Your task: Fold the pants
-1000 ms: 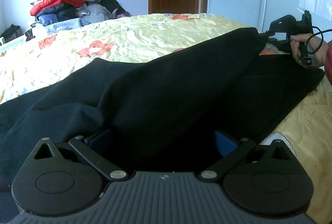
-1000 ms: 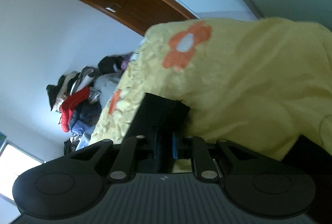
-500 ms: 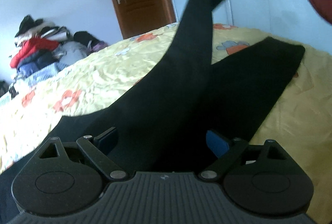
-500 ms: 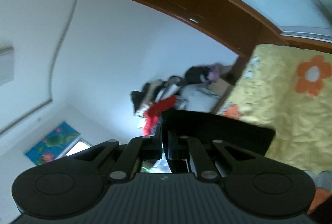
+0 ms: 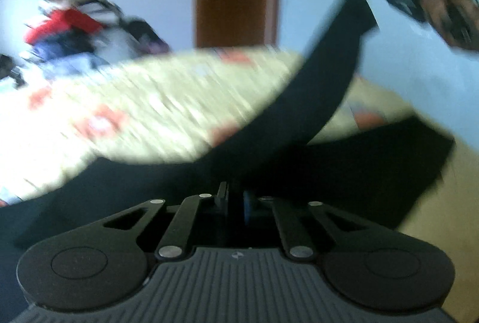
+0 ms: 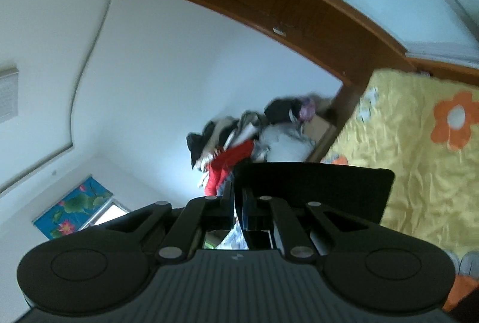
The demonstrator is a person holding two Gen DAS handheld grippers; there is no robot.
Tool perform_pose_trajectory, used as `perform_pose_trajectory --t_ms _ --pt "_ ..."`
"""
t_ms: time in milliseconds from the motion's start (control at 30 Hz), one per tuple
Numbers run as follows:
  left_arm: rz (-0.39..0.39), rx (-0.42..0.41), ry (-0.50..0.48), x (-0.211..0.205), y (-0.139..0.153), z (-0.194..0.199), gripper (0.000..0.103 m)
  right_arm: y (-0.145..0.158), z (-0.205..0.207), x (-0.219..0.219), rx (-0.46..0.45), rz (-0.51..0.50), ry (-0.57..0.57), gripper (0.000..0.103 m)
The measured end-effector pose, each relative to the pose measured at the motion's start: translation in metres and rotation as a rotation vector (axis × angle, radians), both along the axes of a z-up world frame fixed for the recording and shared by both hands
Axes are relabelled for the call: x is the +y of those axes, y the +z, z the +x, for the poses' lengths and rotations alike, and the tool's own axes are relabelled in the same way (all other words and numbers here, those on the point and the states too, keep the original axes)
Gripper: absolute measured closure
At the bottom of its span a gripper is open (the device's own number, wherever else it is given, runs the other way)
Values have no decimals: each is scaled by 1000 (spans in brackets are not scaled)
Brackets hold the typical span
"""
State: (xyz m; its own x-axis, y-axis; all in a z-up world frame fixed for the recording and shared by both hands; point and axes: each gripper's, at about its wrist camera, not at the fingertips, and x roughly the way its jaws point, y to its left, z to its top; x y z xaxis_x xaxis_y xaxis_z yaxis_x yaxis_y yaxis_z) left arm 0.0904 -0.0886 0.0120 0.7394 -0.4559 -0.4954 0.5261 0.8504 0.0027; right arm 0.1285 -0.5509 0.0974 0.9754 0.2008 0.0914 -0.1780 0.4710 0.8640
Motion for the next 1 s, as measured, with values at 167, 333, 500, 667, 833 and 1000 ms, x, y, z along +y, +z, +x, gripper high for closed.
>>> perform_pose_trajectory --t_ms 167,333,500,667,833,1000 --pt "-116 -15 1 30 32 -5 94 -9 -54 -13 -114 -38 -69 97" --pt "-59 156 -146 23 -4 -24 94 -102 -125 -44 151 82 -204 97" --pt "-15 194 -204 16 -23 -43 95 -170 -173 -54 273 212 -293 97" --pt "-21 227 -192 19 -27 -41 95 -174 -190 -51 310 160 -328 97" --pt "-24 218 -190 25 -25 -46 95 -161 -200 -42 327 85 -349 97" --pt "-49 226 -170 39 -25 -47 96 -165 -200 -37 383 55 -358 97"
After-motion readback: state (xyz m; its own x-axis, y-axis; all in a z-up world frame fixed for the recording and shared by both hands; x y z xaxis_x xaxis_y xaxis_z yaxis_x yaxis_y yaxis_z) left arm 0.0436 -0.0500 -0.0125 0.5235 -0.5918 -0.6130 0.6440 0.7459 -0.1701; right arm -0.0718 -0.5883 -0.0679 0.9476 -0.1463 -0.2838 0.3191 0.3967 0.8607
